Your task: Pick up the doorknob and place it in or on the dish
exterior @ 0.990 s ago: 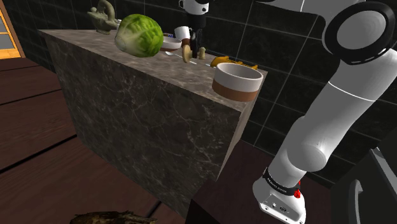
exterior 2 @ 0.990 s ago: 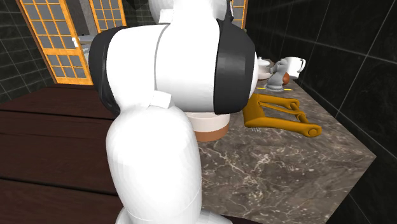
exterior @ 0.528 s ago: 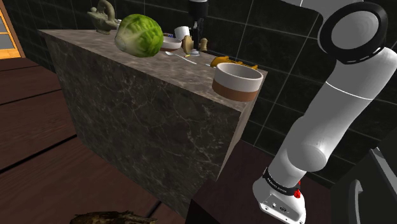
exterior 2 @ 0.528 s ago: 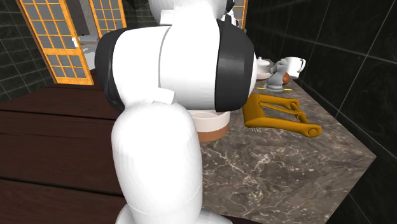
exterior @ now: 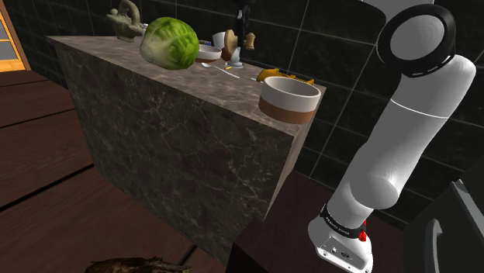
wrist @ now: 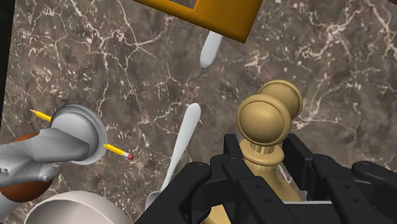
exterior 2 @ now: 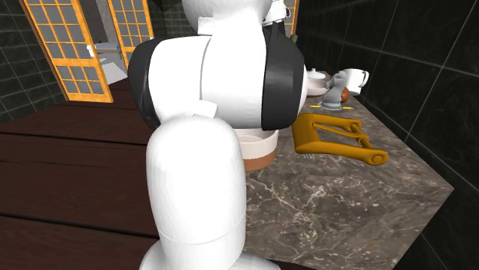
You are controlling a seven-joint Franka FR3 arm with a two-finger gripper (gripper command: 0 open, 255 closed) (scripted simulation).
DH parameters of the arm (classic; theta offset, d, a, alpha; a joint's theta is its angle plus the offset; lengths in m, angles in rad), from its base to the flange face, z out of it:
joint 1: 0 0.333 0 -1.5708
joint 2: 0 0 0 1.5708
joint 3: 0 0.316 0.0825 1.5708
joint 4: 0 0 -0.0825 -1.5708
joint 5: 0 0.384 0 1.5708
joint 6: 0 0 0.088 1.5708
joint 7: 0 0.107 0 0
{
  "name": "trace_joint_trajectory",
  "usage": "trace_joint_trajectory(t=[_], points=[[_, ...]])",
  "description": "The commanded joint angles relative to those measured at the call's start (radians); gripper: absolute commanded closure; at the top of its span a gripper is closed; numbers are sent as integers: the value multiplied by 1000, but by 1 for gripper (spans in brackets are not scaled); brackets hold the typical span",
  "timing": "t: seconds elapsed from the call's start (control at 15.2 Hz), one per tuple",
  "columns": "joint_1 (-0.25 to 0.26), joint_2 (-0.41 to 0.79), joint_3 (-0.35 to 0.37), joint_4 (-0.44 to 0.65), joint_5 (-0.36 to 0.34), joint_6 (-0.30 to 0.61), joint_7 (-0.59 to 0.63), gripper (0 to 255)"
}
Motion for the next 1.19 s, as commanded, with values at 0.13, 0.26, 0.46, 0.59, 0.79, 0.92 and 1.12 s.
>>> trace_joint_trajectory(t=[0.13,0.26,0.46,0.59,0.79,0.92,1.12], points=[[2,32,1,97,-5,-64,-15,255],[3,55,2,158,-8,-101,-23,255],[7,19,5,128,-8,-109,-18,255],[12,-75,11,14,-4,-92,-1,255],[22,-201,20,-127,2,-83,22,255],[28,-279,27,-206,7,-85,36,255],[38,-389,40,-308,17,-98,55,255]])
